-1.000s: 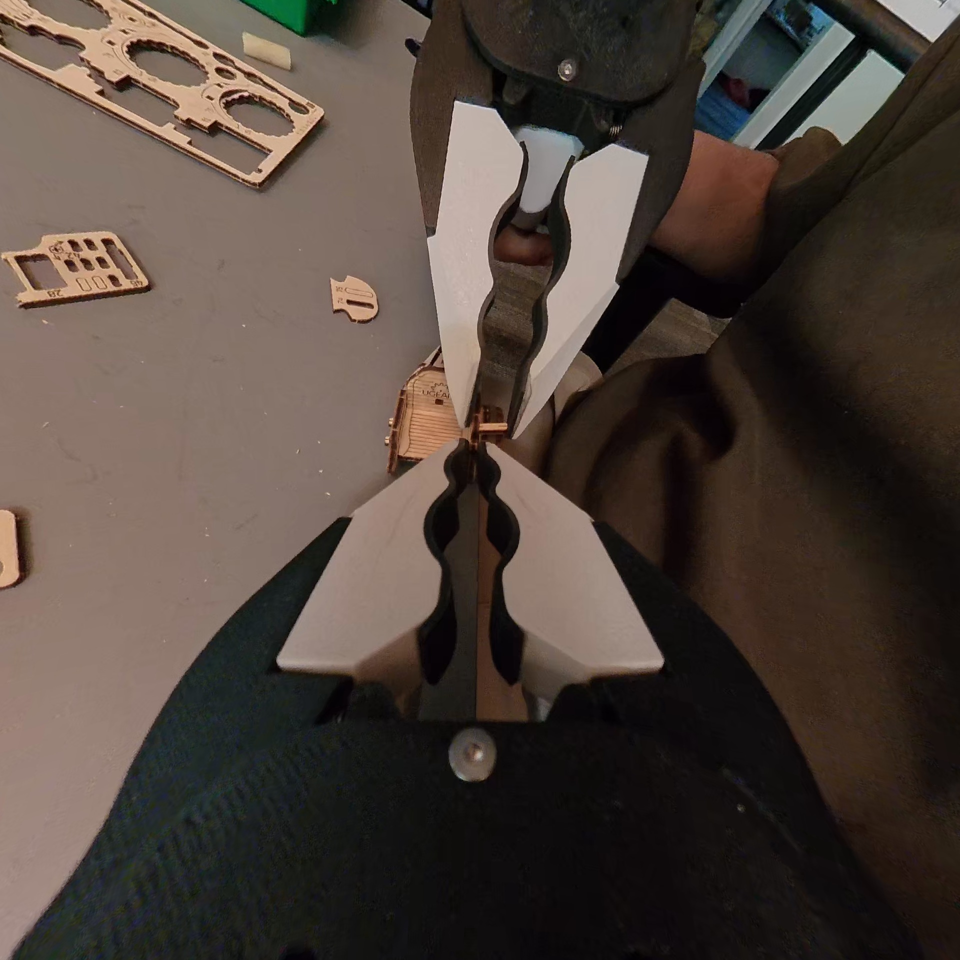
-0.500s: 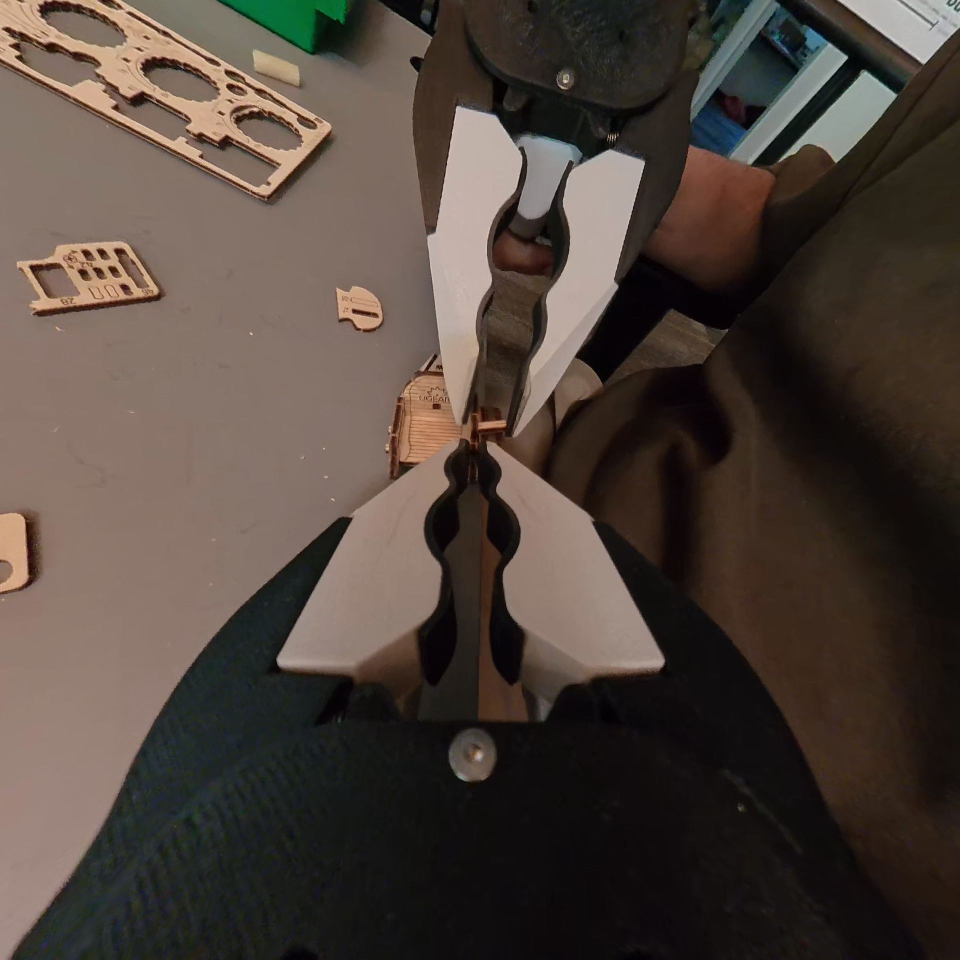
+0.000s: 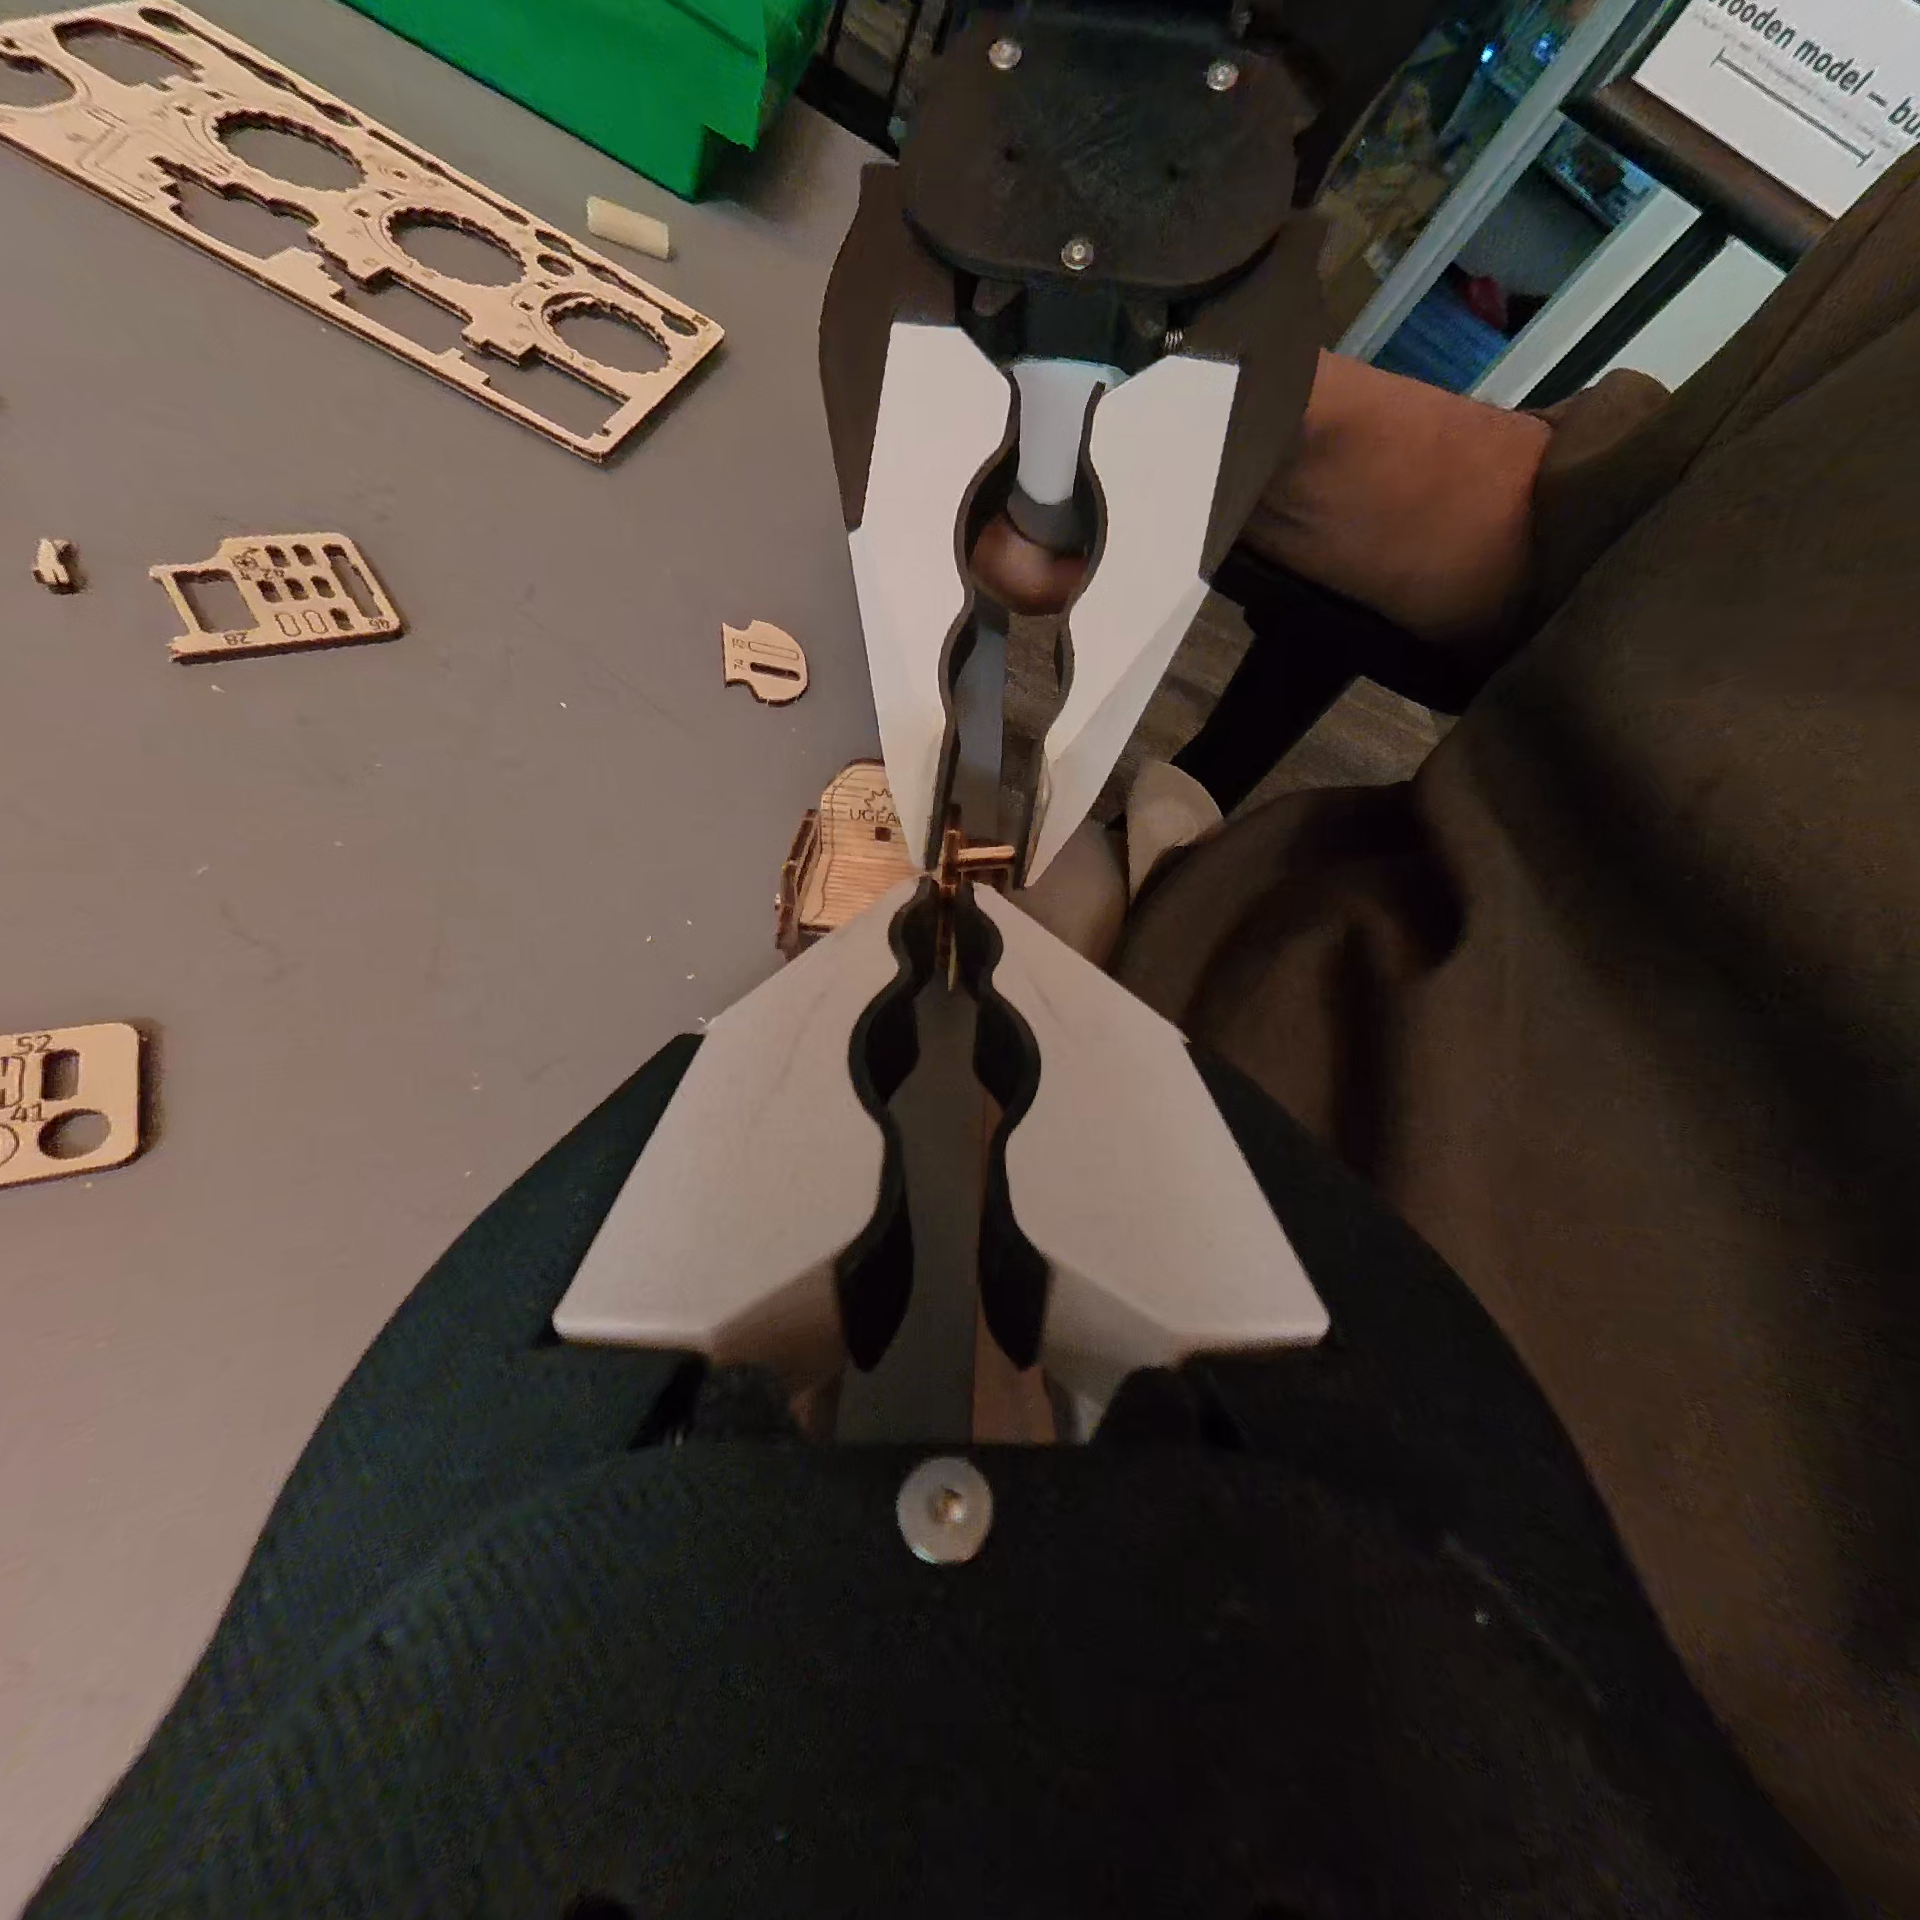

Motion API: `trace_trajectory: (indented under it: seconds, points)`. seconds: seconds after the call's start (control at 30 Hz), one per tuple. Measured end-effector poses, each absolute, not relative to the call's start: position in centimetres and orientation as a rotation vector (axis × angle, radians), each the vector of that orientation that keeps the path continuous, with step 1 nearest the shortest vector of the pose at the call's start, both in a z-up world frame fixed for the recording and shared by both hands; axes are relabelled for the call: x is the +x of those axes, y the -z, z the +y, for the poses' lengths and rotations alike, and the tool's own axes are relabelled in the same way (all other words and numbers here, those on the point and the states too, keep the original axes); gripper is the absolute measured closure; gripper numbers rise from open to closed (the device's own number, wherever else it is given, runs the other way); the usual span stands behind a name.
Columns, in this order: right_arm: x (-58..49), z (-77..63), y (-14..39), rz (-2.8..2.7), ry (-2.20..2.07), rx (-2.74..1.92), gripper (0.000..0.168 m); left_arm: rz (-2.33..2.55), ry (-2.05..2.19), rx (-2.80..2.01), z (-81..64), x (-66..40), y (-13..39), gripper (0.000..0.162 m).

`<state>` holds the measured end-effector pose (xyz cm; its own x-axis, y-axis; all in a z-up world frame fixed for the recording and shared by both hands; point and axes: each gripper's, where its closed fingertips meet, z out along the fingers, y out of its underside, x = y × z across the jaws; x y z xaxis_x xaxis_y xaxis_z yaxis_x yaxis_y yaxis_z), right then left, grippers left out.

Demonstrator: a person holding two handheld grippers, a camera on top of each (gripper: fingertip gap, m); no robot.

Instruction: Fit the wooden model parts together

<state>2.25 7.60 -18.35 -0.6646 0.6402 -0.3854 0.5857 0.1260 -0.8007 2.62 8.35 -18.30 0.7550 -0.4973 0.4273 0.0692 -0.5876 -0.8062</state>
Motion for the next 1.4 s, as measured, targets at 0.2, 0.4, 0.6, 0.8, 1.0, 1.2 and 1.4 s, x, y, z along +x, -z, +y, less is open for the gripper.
trace_trajectory:
  seconds: [0.2, 0.4, 0.6, 0.8, 1.0, 1.2, 1.4]
  points:
    - [2.17, 7.62, 18.26, -2.299, -1.672, -1.306, 0.153, 0.308, 0.813, -2.063, 8.41, 2.48, 18.27, 0.162]
    - [2.06, 7.72, 18.19, -2.279, -1.711, -1.343, 0.155, 0.303, 0.815, -2.062, 8.43, 2.44, 18.26, 0.162]
    - [2.06, 7.68, 18.28, -2.284, -1.708, -1.346, 0.155, 0.303, 0.81, -2.063, 8.44, 2.42, 18.28, 0.162]
    - [2.14, 7.68, 18.39, -2.305, -1.669, -1.317, 0.156, 0.308, 0.806, -2.07, 8.43, 2.48, 18.4, 0.162]
    - [2.11, 7.66, 18.43, -2.308, -1.653, -1.312, 0.155, 0.302, 0.812, -2.071, 8.44, 2.46, 18.41, 0.162]
    - [2.13, 7.64, 18.5, -2.316, -1.628, -1.305, 0.155, 0.302, 0.813, -2.075, 8.44, 2.48, 18.48, 0.162]
    - [2.04, 7.65, 18.55, -2.315, -1.606, -1.287, 0.155, 0.299, 0.814, -2.075, 8.45, 2.45, 18.48, 0.162]
